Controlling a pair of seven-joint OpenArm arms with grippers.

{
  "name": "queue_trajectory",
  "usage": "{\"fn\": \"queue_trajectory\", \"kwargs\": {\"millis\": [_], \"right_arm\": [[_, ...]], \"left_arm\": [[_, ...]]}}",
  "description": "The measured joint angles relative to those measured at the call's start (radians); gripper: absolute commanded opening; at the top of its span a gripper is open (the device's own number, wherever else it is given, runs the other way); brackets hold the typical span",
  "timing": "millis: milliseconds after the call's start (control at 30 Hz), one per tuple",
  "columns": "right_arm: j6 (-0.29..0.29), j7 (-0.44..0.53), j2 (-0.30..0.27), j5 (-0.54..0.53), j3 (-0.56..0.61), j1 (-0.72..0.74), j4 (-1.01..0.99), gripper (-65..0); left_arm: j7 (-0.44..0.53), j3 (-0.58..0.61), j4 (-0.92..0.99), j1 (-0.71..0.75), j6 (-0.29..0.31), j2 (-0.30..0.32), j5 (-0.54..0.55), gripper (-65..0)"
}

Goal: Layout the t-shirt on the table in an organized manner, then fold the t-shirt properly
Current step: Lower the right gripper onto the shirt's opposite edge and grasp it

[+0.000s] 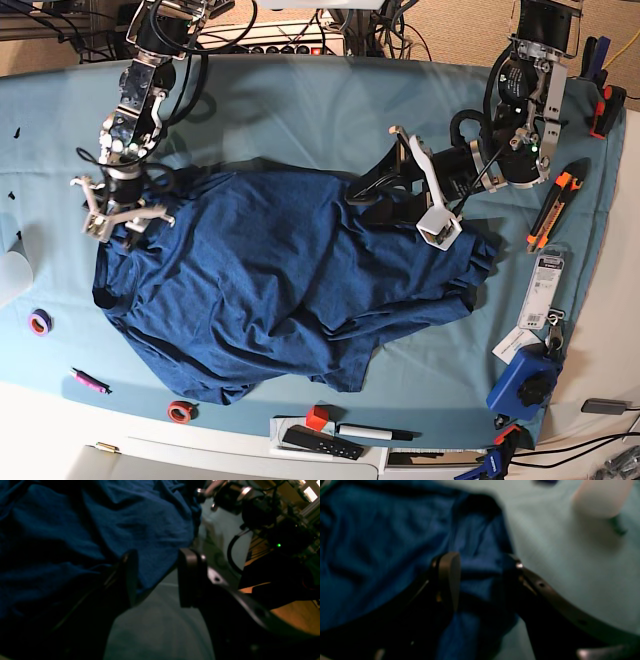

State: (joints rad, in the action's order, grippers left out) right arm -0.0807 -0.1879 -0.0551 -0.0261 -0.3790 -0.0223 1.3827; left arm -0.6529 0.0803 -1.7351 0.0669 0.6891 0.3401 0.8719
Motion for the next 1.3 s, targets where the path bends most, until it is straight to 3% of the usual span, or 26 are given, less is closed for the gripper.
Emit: {"fn": "queue_trajectory", "kwargs": {"millis": [67, 100, 233, 267, 533, 833, 1000, 1233, 1300], "right_arm": [[-0.014, -0.003, 0.000, 0.001, 0.000, -0.004, -0.026, -38.4], [-0.018, 0.000, 0.000, 0.002, 0.000, -0.006, -0.029, -41.7], [-0.017, 0.002, -0.001, 0.001, -0.001, -0.009, -0.029, -64.6], [-0.017, 0.002, 0.000, 0.000, -0.001, -0.008, -0.029, -65.0], [-0.058, -0.004, 0.000, 0.004, 0.001, -0.080, 0.087, -65.0], [-0.064, -0.006, -0.006, 0.003, 0.002, -0.243, 0.329, -65.0], [-0.060, -0.018, -0.045, 0.003, 0.001, -0.277, 0.346, -65.0], [-0.063, -0.046, -0.047, 0.002, 0.001, -0.288, 0.346, -65.0], [-0.072, -0.072, -0.047, 0.003, 0.001, -0.288, 0.346, -53.9]], "left_arm": [[0.000, 0.000, 0.000, -0.001, 0.000, 0.000, -0.001, -38.4], [0.000, 0.000, 0.000, 0.000, 0.000, 0.000, 0.000, -38.4], [0.000, 0.000, 0.000, -0.001, 0.000, 0.000, -0.001, -38.4], [0.000, 0.000, 0.000, 0.000, 0.000, 0.000, -0.001, -38.4], [0.000, 0.000, 0.001, 0.000, 0.000, 0.000, -0.028, -38.4], [0.000, 0.000, 0.001, 0.000, 0.000, 0.000, -0.027, -38.4], [0.000, 0.000, 0.001, 0.000, 0.000, 0.000, -0.027, -38.4], [0.000, 0.000, 0.001, 0.000, 0.000, 0.000, -0.027, -38.4], [0.000, 0.000, 0.001, 0.000, 0.000, 0.000, -0.026, -38.4]]}}
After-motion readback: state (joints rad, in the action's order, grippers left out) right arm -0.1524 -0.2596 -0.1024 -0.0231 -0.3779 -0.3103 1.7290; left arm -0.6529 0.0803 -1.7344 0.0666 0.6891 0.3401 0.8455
